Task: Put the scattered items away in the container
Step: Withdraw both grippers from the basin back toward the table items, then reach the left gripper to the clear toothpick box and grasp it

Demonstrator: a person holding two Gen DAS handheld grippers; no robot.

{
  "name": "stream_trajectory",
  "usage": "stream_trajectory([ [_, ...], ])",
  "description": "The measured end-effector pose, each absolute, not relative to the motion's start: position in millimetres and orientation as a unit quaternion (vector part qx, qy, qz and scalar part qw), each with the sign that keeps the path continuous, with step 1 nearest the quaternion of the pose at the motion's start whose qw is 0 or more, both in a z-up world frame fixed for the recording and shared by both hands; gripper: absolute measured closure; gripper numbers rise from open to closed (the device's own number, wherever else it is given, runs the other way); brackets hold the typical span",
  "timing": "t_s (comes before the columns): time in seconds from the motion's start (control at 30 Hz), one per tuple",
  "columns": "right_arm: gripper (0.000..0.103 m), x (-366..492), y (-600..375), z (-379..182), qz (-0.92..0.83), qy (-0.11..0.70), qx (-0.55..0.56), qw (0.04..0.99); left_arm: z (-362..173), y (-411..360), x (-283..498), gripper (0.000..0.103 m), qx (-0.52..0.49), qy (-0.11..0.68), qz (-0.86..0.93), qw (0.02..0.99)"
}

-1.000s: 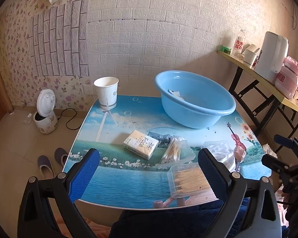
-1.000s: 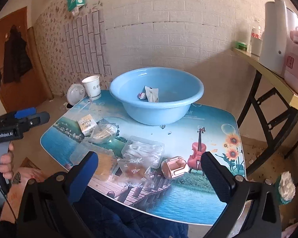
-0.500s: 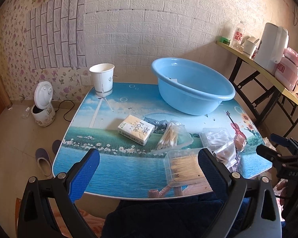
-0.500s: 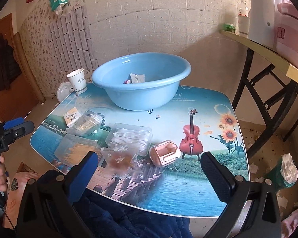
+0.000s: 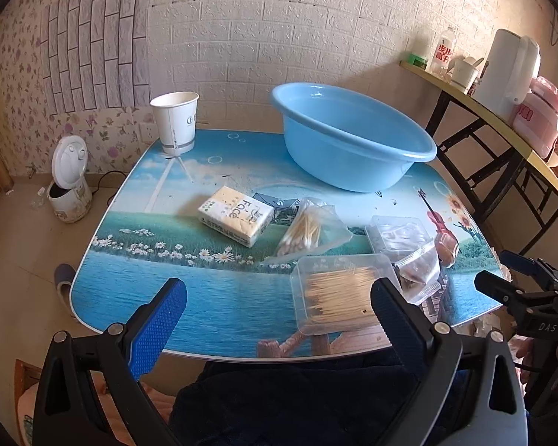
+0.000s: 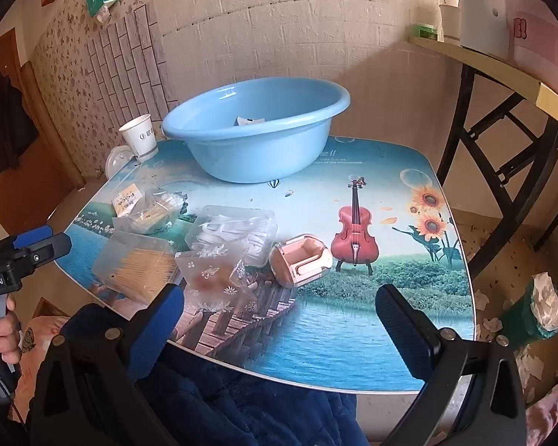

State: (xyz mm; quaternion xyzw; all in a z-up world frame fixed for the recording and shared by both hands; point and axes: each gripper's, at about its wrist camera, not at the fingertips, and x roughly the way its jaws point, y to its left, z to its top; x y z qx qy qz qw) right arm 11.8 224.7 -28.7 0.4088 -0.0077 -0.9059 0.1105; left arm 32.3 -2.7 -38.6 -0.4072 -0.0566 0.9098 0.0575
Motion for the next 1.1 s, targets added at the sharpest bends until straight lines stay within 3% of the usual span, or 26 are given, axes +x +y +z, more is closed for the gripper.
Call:
stream_trajectory([
  [0.9, 0.0, 0, 233, -41, -0.903, -0.028, 0.421, 0.079, -81, 47, 7, 0.003, -0.442, -0.055, 0.892, 0.083],
  [1.1, 0.008, 0, 226, -44, -0.895, -0.042, 0.433, 0.101, -82, 53, 7, 0.003, -0.446, -0.059, 0.888, 0.095],
])
